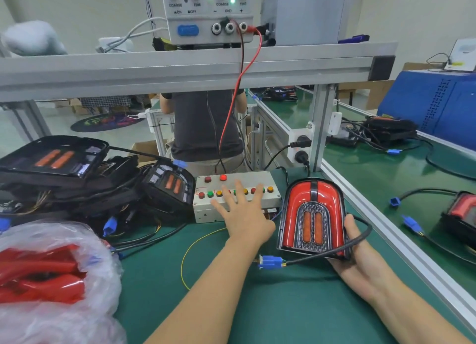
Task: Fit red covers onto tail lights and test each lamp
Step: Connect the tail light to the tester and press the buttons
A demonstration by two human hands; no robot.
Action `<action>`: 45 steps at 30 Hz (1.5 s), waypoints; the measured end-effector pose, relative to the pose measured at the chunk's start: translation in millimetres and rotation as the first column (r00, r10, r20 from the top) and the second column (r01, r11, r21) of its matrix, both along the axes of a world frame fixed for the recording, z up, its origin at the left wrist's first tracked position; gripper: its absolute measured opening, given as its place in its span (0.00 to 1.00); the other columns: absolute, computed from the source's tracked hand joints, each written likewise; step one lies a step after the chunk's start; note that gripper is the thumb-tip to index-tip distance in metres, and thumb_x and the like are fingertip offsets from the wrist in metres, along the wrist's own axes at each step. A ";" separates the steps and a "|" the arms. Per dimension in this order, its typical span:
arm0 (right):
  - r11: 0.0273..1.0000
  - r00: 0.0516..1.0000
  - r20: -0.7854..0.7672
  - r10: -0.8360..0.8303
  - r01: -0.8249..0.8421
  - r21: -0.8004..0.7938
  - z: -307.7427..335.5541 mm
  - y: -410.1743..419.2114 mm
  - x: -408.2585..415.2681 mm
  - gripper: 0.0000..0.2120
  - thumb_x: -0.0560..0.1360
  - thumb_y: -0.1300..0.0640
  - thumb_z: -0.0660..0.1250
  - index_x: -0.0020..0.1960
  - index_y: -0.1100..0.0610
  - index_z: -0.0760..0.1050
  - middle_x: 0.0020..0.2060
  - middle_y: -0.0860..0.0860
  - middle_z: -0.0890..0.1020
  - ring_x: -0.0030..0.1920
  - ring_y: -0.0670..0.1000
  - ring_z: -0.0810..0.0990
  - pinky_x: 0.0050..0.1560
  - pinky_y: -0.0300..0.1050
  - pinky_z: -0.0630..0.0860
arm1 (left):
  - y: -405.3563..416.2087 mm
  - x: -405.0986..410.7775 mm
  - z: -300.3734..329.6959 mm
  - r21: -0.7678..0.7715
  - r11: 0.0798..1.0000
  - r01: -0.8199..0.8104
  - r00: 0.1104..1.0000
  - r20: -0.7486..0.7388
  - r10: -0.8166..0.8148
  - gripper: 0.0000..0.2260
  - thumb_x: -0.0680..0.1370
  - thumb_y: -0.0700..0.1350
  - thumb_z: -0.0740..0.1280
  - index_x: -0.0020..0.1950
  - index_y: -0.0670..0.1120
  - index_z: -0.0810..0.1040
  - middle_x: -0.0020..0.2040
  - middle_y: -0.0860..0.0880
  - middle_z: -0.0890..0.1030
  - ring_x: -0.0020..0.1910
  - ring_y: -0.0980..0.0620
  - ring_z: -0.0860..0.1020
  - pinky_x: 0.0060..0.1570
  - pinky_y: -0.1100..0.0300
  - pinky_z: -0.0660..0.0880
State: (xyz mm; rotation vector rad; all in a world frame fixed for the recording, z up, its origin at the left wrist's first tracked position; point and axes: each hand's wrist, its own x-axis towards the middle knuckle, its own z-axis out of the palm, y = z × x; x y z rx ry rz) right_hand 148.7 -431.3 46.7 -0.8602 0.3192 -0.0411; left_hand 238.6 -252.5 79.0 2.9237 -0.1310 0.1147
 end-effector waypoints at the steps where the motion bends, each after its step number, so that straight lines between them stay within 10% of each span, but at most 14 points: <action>1: 1.000 1.000 0.011 0.009 -0.009 0.003 0.2 0.0 0.0 0.22 0.71 0.42 0.64 0.54 0.57 0.82 0.48 0.55 0.86 0.42 0.49 0.86 0.38 0.42 0.83 | 1.5 1.0 -0.2 0.002 1.000 -0.019 1.000 0.005 0.019 0.39 0.71 0.51 0.66 0.76 0.62 0.48 0.78 0.44 0.38 0.74 0.34 0.36 0.65 0.30 0.33; 18: 1.000 1.000 0.015 -0.016 0.016 0.000 1.4 0.4 0.4 0.20 0.71 0.42 0.64 0.47 0.56 0.86 0.49 0.57 0.86 0.44 0.52 0.86 0.52 0.50 0.82 | -1.2 7.5 2.6 -0.008 1.000 -0.017 0.997 -0.081 0.016 0.37 0.72 0.50 0.67 0.75 0.65 0.51 0.78 0.47 0.38 0.74 0.31 0.37 0.64 0.25 0.42; 34: 0.999 0.998 0.062 -0.014 0.016 -0.035 0.2 0.0 -2.3 0.19 0.72 0.41 0.63 0.47 0.53 0.86 0.45 0.55 0.87 0.41 0.51 0.86 0.36 0.44 0.82 | -2.6 6.1 7.5 -0.040 0.999 -0.016 0.996 -0.094 0.012 0.35 0.74 0.46 0.67 0.75 0.64 0.53 0.78 0.47 0.40 0.74 0.31 0.38 0.64 0.25 0.48; 45: 0.998 0.999 0.047 -0.028 0.030 -0.055 -0.3 0.3 -0.9 0.20 0.71 0.42 0.64 0.46 0.55 0.86 0.49 0.56 0.86 0.46 0.53 0.86 0.48 0.50 0.79 | -1.9 5.9 7.9 -0.004 1.000 -0.025 0.999 -0.047 0.025 0.35 0.73 0.50 0.68 0.74 0.65 0.54 0.78 0.48 0.40 0.75 0.36 0.38 0.65 0.27 0.42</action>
